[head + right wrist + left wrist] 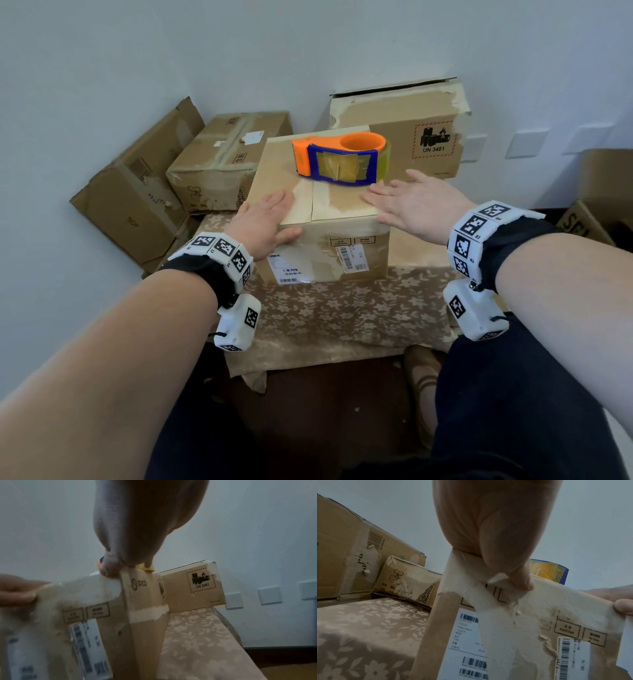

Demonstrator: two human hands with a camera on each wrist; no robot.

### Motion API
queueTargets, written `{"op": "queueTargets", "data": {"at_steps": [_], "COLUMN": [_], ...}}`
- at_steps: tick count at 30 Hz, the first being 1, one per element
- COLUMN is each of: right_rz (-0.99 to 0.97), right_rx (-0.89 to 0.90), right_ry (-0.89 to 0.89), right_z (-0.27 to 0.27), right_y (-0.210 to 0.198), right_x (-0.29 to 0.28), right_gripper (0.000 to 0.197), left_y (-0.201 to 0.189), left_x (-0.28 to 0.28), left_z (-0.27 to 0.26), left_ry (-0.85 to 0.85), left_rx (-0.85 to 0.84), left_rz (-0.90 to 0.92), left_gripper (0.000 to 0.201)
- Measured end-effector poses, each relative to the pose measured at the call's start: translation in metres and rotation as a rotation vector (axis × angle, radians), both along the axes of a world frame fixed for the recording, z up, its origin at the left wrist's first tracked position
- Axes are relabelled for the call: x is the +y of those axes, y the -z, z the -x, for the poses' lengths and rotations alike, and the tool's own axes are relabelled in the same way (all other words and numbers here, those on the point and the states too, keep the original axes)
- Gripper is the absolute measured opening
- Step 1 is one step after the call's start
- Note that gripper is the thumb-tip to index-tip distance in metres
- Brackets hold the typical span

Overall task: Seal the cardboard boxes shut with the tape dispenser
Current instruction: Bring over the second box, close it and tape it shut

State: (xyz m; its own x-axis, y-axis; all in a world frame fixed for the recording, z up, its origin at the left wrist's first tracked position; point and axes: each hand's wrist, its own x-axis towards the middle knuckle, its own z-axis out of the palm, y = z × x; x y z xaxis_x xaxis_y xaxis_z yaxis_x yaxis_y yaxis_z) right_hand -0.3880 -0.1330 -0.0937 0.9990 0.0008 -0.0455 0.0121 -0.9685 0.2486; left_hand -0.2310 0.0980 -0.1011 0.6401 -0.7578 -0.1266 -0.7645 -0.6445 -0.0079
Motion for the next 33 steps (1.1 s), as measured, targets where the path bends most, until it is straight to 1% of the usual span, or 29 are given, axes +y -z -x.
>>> {"op": "queueTargets", "data": {"at_steps": [2,3,4,6,7,8,9,11,12,13,14,15,17,18,20,21,24,25,28,30,31,33], "right_rz": [0.002,0.014,0.023,0.006,-0.022,-0.063,-0.111,-0.218,-0.259,-0.285,-0.294,-0.277,-0.213,-0.205,-0.233,-0.246,-0.305,-0.327,-0.354,-0.337,-0.318,-0.285], "right_rx": [-0.069,-0.142,-0.223,-0.359,-0.398,-0.406,-0.388,-0.337,-0.311,-0.294,-0.3,-0.32,-0.338,-0.334,-0.33,-0.34,-0.381,-0.382,-0.353,-0.31,-0.27,-0.16], "right_ry": [0.039,0.064,0.084,0.117,0.13,0.144,0.167,0.203,0.224,0.243,0.259,0.268,0.265,0.267,0.315,0.355,0.51,0.557,0.638,0.655,0.676,0.717], "right_z": [0.003,0.004,0.005,0.001,-0.004,-0.009,-0.015,-0.029,-0.034,-0.04,-0.043,-0.045,-0.047,-0.045,-0.04,-0.038,-0.03,-0.028,-0.023,-0.023,-0.023,-0.025], "right_y": [-0.007,-0.011,-0.013,-0.017,-0.019,-0.021,-0.022,-0.02,-0.019,-0.019,-0.02,-0.021,-0.025,-0.027,-0.026,-0.025,-0.018,-0.015,-0.004,0.004,0.007,0.011], "right_x": [-0.002,-0.002,-0.001,0.0,0.002,0.005,0.008,0.014,0.016,0.019,0.019,0.02,0.019,0.019,0.016,0.013,0.0,-0.005,-0.018,-0.024,-0.024,-0.021], "right_gripper": [0.066,0.07,0.068,0.05,0.039,0.034,0.039,0.056,0.061,0.063,0.06,0.053,0.038,0.035,0.035,0.035,0.037,0.037,0.032,0.016,0.008,0.003], "left_y": [-0.007,-0.012,-0.016,-0.029,-0.034,-0.039,-0.042,-0.043,-0.042,-0.042,-0.04,-0.041,-0.041,-0.042,-0.044,-0.045,-0.046,-0.046,-0.044,-0.043,-0.044,-0.041], "left_x": [0.0,-0.001,-0.002,-0.009,-0.013,-0.018,-0.022,-0.027,-0.029,-0.029,-0.029,-0.029,-0.029,-0.031,-0.034,-0.035,-0.041,-0.041,-0.043,-0.043,-0.044,-0.044], "left_z": [0.0,0.0,0.001,0.003,0.003,0.003,0.005,0.005,0.006,0.006,0.007,0.008,0.008,0.008,0.012,0.014,0.021,0.023,0.027,0.027,0.027,0.024], "left_ry": [0.028,0.043,0.051,0.026,0.002,-0.014,-0.026,-0.056,-0.08,-0.106,-0.118,-0.122,-0.107,-0.093,-0.103,-0.115,-0.141,-0.136,-0.153,-0.175,-0.183,-0.19], "left_rx": [0.006,0.009,0.013,0.021,0.017,0.004,-0.012,-0.038,-0.042,-0.043,-0.052,-0.066,-0.101,-0.119,-0.097,-0.083,-0.066,-0.073,-0.066,-0.035,-0.015,-0.006], "left_rz": [-0.017,-0.035,-0.066,-0.166,-0.217,-0.265,-0.311,-0.367,-0.357,-0.318,-0.291,-0.287,-0.323,-0.351,-0.372,-0.398,-0.443,-0.436,-0.431,-0.421,-0.407,-0.368], "left_gripper": [0.074,0.075,0.076,0.082,0.085,0.087,0.088,0.088,0.084,0.075,0.065,0.056,0.051,0.048,0.045,0.048,0.074,0.077,0.077,0.079,0.08,0.079]}}
